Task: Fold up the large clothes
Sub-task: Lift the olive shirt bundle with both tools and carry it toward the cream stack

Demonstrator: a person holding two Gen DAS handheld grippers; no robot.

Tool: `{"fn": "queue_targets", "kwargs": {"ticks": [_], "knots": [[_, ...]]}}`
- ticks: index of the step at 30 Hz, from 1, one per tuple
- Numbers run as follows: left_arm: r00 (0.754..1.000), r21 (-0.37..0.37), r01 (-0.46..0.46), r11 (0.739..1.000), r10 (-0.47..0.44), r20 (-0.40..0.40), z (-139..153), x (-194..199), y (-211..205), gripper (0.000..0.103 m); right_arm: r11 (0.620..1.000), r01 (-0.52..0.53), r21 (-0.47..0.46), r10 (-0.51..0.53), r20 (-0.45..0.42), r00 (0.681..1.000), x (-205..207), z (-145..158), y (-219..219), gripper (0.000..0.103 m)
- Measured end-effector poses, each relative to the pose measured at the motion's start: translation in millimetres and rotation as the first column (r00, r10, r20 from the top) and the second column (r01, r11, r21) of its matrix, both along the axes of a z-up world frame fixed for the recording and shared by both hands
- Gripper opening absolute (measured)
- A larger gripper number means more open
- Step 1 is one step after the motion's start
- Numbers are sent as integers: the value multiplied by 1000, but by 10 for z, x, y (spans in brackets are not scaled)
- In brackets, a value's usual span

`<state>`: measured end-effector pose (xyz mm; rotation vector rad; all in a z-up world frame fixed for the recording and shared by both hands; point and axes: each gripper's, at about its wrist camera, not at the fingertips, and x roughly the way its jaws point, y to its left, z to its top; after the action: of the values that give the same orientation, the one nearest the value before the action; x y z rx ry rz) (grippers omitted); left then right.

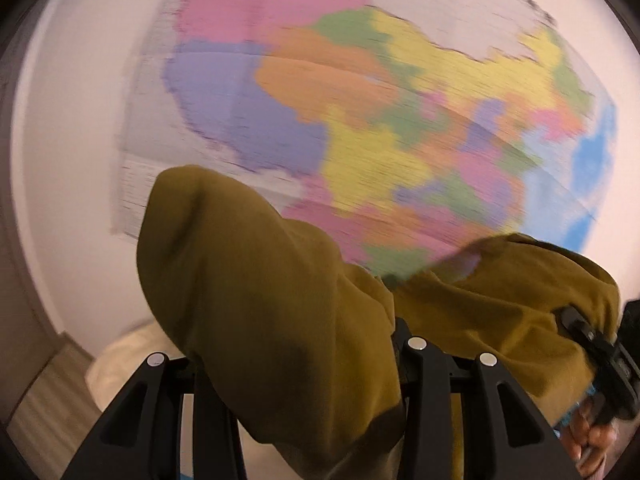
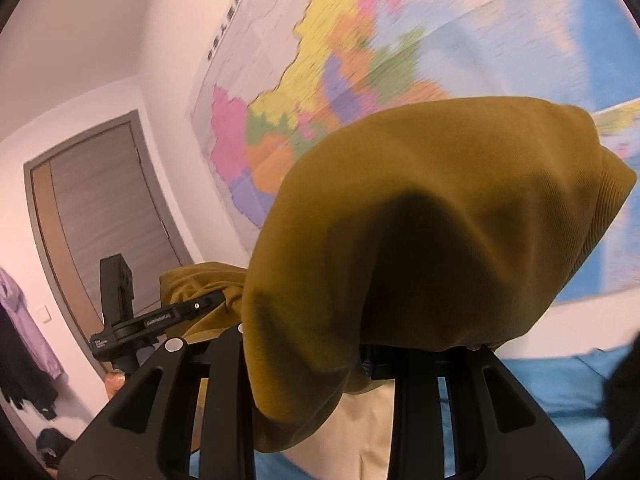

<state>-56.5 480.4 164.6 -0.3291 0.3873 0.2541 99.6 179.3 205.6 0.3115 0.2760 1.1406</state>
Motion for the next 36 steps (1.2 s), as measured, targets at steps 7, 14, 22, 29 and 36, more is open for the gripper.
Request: {"fn": "queue_targets", "kwargs": {"ticks": [7,14,22,29,36], "knots": [[993,-3,-112,994,112,41,-150,87,752,40,998,-57,-27,58,22,998,-22,-286,771,28],[963,-95,-234,968,217,-160,-1448,104,1460,43,943,-193,-272,153,-160,975,-75,-1428,1320,31],[952,-174,-261,949,224,-208,-1831,-90,1632,52,916,-325,-235,229,-358,905,-11,-1683,898,62],[936,-171,-288,942,240,-256,-1905,-108,1659,65,945,-244,-216,141,-404,904,40,-1652,167,80],[932,-143,-280,949,232,-280,-1762,-22,1639,44,958,-235,-163,164,-359,919,73,-1469,231,28]]}}
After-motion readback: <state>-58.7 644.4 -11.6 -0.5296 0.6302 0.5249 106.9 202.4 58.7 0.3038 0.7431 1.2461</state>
